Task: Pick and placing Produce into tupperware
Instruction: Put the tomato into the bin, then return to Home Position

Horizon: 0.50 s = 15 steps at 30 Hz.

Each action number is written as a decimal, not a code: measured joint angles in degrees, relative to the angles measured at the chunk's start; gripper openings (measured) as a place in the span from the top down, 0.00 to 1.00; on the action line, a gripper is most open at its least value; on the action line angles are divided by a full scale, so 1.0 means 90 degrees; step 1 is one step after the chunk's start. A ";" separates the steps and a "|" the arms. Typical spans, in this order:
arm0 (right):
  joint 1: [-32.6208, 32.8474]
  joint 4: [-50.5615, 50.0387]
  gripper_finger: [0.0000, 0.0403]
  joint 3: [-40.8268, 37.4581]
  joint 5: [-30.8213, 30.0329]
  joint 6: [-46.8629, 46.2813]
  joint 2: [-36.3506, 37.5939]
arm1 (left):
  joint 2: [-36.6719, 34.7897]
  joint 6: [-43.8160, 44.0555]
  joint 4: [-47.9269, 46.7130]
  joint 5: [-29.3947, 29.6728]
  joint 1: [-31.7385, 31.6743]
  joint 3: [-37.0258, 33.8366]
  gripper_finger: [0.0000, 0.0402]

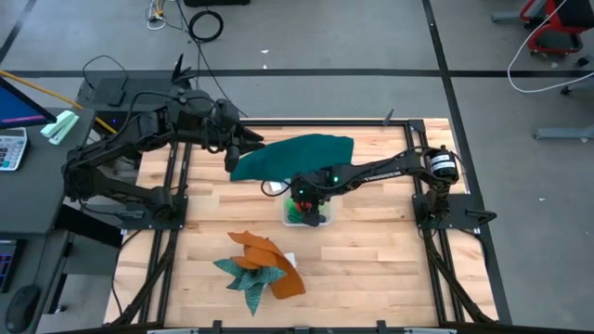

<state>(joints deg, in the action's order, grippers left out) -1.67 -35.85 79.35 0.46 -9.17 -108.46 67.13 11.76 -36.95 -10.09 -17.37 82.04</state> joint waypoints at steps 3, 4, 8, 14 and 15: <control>0.0010 -0.0081 0.20 0.0000 -0.0100 0.0016 0.0105 | 0.0000 -0.0036 0.0000 -0.0002 0.0000 0.0000 0.72; 0.0010 -0.0157 0.18 0.0000 -0.0155 0.0008 0.0138 | 0.0000 -0.0040 0.0000 0.0000 0.0000 0.0000 0.72; 0.0012 -0.0361 0.10 0.0000 -0.0378 -0.0005 0.0258 | 0.0000 -0.0050 0.0049 0.0000 0.0000 0.0000 0.71; 0.0097 -0.0761 0.04 0.0000 -0.0609 0.0022 0.0639 | -0.0002 -0.0325 0.0549 0.0003 0.0177 0.0000 0.71; 0.0109 -0.0799 0.04 0.0000 -0.0685 0.0024 0.0724 | -0.0002 -0.0370 0.0625 0.0000 0.0217 0.0000 0.71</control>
<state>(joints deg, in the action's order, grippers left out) -0.69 -43.04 79.35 -5.71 -8.96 -101.94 67.11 8.44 -31.32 -10.09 -15.42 82.04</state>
